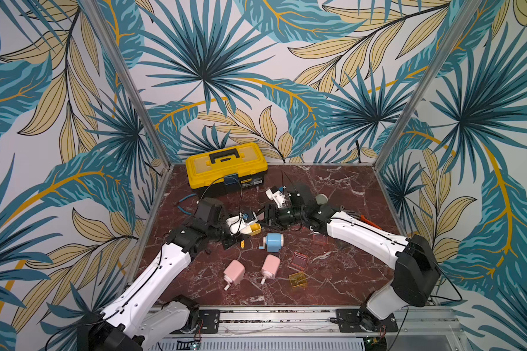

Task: Put the tray back into the pencil sharpener
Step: Pick up the pencil sharpener from the center of the board.

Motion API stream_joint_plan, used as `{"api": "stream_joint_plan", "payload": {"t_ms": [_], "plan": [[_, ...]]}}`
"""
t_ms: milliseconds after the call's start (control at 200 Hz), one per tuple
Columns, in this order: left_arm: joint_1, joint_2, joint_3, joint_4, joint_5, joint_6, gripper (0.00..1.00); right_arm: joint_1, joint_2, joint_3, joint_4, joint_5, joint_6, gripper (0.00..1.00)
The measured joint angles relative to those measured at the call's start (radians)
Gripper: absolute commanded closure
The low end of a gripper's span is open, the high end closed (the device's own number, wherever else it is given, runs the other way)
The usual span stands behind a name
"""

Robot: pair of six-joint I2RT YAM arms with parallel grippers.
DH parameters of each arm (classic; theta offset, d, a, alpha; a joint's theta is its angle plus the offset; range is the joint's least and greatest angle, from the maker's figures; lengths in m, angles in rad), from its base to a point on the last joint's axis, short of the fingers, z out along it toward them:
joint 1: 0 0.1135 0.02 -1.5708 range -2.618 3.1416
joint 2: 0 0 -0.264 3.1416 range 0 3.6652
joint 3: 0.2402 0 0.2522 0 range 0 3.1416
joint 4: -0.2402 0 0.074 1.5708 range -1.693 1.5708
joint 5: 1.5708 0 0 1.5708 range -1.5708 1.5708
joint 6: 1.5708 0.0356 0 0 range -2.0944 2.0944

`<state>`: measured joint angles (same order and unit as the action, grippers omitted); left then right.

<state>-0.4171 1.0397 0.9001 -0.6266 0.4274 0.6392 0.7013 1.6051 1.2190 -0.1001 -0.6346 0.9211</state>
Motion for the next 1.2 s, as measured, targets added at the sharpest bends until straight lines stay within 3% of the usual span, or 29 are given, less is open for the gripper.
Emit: {"api": "stream_joint_plan", "payload": {"t_ms": [325,676,991,1197], "plan": [[-0.001,-0.023,0.001,-0.003,0.04,-0.003,0.61,-0.056,-0.037,-0.1,0.074,-0.08,0.026,0.3],[-0.001,-0.048,0.024,-0.002,0.103,-0.005,0.62,-0.061,-0.042,-0.108,0.191,-0.203,0.076,0.35],[-0.001,-0.058,0.036,0.001,0.121,-0.031,0.62,-0.061,-0.042,-0.131,0.27,-0.296,0.117,0.33],[-0.001,-0.059,0.04,0.028,0.143,-0.063,0.62,-0.063,-0.042,-0.142,0.322,-0.329,0.158,0.38]]}}
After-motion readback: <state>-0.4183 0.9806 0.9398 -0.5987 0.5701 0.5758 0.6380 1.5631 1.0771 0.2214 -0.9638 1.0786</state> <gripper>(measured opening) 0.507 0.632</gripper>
